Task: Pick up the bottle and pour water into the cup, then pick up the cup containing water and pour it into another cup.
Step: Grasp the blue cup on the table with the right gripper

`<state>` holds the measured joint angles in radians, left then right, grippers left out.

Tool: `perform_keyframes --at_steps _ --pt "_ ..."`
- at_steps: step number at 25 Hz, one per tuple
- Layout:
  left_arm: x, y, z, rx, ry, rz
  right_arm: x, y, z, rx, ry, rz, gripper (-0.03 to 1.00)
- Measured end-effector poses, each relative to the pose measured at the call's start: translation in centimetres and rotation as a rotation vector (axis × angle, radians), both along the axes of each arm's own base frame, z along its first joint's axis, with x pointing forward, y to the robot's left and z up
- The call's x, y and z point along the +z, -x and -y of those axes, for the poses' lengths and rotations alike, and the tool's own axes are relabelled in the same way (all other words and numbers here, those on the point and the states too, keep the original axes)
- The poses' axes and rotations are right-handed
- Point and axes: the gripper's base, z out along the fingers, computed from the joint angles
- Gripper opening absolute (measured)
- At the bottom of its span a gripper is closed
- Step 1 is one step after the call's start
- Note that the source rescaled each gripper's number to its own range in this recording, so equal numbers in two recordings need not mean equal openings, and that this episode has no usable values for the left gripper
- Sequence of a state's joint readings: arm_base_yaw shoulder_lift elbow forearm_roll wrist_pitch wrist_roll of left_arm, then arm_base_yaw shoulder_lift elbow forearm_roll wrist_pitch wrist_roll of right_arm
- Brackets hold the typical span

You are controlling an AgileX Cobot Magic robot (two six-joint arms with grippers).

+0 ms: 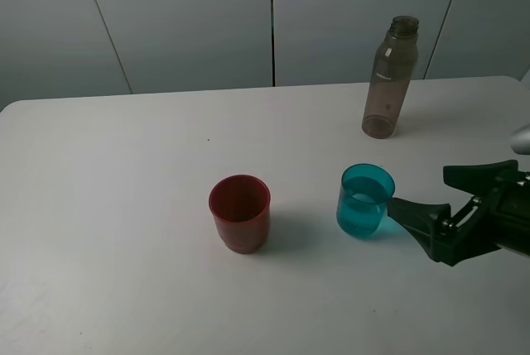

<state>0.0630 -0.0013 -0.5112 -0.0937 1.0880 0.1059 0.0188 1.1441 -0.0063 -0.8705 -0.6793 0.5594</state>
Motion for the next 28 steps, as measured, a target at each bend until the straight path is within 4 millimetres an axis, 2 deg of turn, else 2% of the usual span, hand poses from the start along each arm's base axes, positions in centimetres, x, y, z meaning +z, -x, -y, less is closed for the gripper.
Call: perform_keyframes --at_steps 6,11,16,28 --pt "0.0 0.0 0.0 0.0 0.0 0.0 -0.5 -0.2 0.2 -0.037 -0.012 -0.051 1.0" --pt "0.0 0.0 0.0 0.0 0.0 0.0 -2.4 -0.6 0.1 -0.01 0.013 -0.158 1.0" --pt "0.0 0.0 0.0 0.0 0.0 0.0 -3.7 -0.9 -0.2 0.065 0.043 -0.182 1.0" --pt "0.0 0.0 0.0 0.0 0.0 0.0 -4.1 -2.7 -0.3 0.071 0.047 0.032 1.0"
